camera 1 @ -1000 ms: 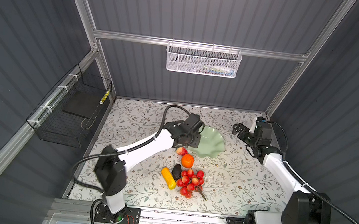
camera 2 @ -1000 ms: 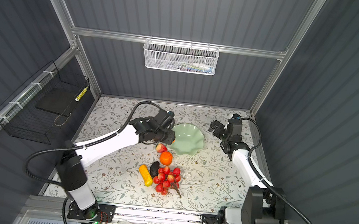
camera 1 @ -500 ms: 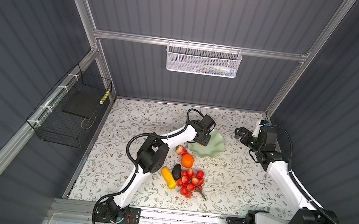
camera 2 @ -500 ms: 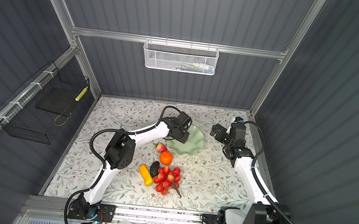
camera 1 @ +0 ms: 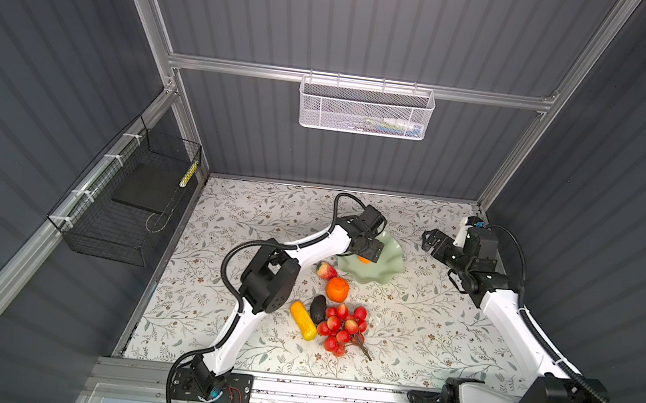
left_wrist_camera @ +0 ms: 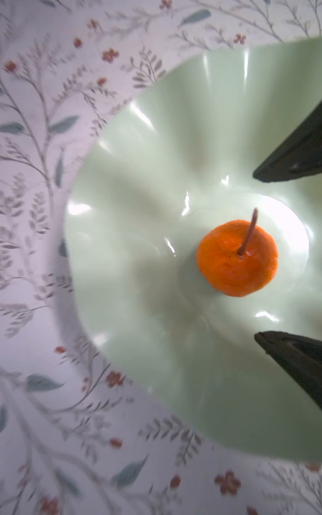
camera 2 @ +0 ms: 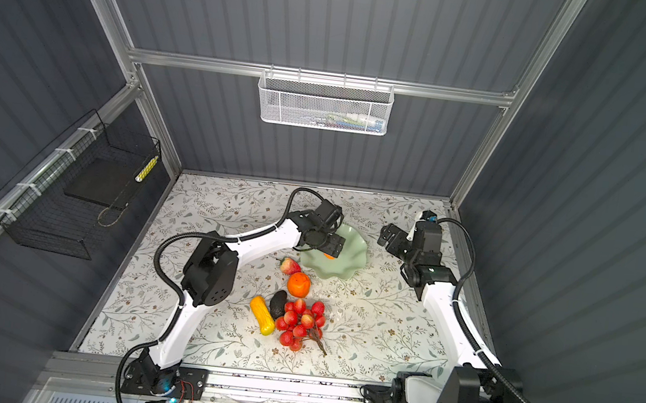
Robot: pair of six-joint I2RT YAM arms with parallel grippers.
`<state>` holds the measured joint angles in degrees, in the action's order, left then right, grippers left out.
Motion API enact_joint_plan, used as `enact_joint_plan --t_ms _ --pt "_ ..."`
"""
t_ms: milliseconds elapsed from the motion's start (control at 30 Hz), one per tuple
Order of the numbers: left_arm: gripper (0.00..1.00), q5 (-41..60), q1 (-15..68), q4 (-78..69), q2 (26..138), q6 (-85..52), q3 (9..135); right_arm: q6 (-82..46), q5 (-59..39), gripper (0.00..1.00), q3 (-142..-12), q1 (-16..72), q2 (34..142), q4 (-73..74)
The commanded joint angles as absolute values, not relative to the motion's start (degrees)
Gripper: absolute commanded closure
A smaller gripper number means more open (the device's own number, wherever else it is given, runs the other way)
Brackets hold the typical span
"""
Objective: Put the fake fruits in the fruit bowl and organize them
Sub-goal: 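Carry the tangerine with the left gripper and drop it into the green bowl, then grasp the yellow bumpy fruit with the right gripper while the left gripper withdraws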
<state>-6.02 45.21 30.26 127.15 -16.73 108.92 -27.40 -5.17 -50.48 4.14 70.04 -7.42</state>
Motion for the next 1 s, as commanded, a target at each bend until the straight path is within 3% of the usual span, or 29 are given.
enact_joint_plan --t_ms 0,133,233,400,667,967 --pt "0.09 -16.0 44.2 21.0 112.3 -16.2 103.3 -23.9 -5.3 0.05 -54.2 7.4 69.6 -11.1" --pt "0.01 -27.1 40.9 9.9 95.9 -15.8 86.3 -20.0 -2.9 0.09 -58.7 17.0 72.0 -16.7" --pt "0.00 -31.1 35.3 3.1 83.5 -19.1 69.1 -20.2 -4.7 0.13 -60.4 25.9 74.2 -19.1" --pt "0.00 -33.0 24.9 7.1 70.3 -30.4 51.7 -20.3 -6.0 0.17 -63.6 42.7 80.3 -23.4" --pt "0.00 -36.7 21.6 11.6 60.9 -37.8 38.2 -16.3 -6.7 0.24 -70.9 59.5 93.4 -27.6" --pt "0.00 -38.2 20.3 13.9 56.9 -38.7 35.6 -13.0 -7.3 0.30 -79.5 62.1 107.0 -31.4"
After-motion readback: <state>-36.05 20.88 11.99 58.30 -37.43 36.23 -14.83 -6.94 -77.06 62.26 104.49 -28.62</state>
